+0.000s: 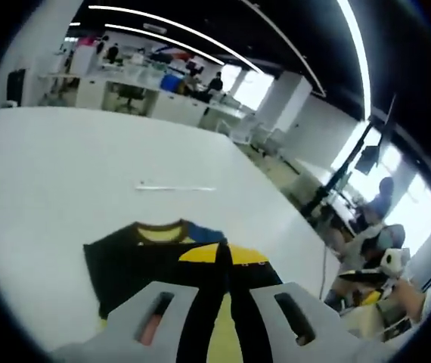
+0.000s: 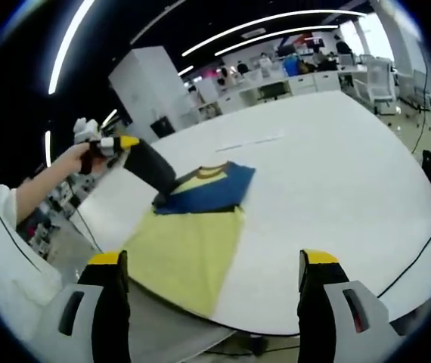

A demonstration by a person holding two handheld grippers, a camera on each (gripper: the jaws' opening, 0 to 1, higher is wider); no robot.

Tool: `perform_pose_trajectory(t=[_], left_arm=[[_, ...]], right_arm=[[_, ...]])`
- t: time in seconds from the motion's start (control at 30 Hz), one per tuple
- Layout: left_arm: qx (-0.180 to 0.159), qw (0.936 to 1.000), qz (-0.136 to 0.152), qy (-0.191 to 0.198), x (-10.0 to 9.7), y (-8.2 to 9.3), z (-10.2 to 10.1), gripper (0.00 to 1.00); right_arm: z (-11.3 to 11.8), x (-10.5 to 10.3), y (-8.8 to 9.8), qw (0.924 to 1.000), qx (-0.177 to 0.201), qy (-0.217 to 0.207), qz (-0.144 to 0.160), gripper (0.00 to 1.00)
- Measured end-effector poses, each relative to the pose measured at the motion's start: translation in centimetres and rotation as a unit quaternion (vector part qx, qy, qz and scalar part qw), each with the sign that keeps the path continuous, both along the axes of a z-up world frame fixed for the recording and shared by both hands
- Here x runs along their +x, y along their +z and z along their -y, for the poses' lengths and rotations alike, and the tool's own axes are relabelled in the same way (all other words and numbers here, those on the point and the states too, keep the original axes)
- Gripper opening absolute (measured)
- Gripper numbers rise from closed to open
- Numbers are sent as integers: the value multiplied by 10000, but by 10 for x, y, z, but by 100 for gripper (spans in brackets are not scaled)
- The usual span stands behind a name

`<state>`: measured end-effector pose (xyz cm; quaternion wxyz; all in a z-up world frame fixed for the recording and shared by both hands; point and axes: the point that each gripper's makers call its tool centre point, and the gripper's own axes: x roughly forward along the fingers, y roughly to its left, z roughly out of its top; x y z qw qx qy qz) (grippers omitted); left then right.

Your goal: Fold the garment on the visible template until the final outline fits inside the template.

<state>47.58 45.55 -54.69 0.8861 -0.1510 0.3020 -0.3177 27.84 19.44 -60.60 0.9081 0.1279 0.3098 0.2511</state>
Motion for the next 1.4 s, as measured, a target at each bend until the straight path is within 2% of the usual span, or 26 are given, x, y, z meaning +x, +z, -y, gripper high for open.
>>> perform_pose_trajectory(t=[0.27,0.97,1.17,1.4], left_arm=[[-157,9993,-295,189,4,-27,13,0],[-683,9913,-822,770,28,-60,39,0],[-675,9903,-890,826,31,-70,49,0],[-505,9914,-928,772,32,-84,61,0]], right_arm=[[0,8,1,10000,24,4,12,93],[8,11,-9,9999,42,-36,-117,93],[6,20,-9,9999,-25,108,-120,93],[2,24,-15,9994,-74,288,-187,93]])
